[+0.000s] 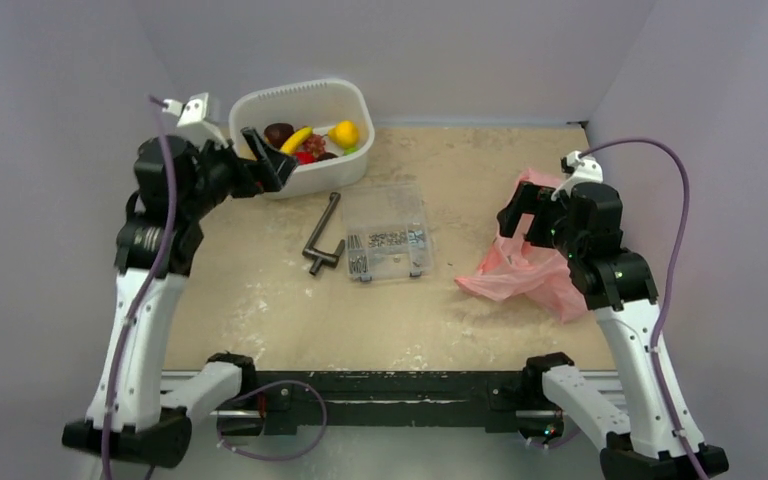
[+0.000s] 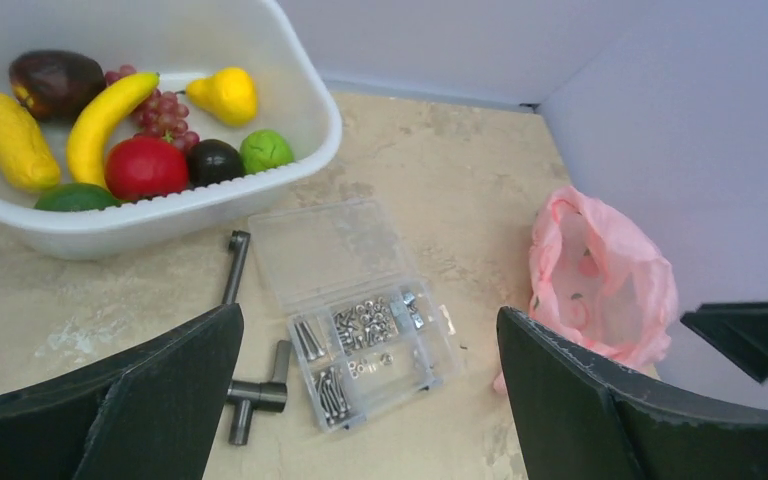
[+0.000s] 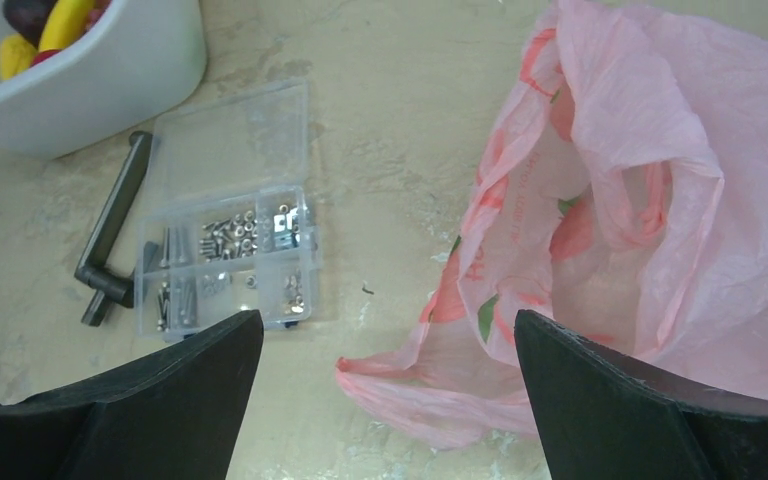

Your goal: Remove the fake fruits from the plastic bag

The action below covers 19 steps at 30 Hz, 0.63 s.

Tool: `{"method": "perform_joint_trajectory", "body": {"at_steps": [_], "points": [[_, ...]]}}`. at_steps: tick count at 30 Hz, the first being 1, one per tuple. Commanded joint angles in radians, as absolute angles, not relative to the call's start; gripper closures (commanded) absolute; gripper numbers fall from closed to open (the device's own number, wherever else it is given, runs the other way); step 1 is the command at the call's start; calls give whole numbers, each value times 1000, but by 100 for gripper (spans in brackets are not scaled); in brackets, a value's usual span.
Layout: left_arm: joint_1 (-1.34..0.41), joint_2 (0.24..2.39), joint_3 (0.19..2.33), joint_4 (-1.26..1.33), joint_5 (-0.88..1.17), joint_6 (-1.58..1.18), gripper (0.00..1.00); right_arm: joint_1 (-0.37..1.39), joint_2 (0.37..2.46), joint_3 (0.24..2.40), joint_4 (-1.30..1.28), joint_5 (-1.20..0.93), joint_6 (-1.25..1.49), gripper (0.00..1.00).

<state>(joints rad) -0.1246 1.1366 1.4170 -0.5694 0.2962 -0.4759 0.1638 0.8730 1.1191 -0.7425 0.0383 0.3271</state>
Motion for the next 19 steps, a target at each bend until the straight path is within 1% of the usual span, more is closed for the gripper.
{"method": "perform_joint_trajectory", "body": {"at_steps": [1,5,8,13,17,18,19], "points": [[-118,875,1337,-642,305,-432,2,189,822,1178,-706,6,297,1],[-118,659,1302,-640,298,-391,1,213,780,1182,-675,25,279,1],[-118,584,1336,-679,304,-390,0,224,749,1186,-661,64,270,1],[-118,526,1347,-721,309,-443,0,224,662,1191,-627,129,254,1],[-118,528,1355,-726,334,-471,0,223,605,1178,-581,195,266,1],[-118,535,1362,-733,338,-470,0,224,614,1194,-590,192,280,1],[-118,542,1373,-743,337,-468,1,224,629,1219,-642,237,288,1]]}}
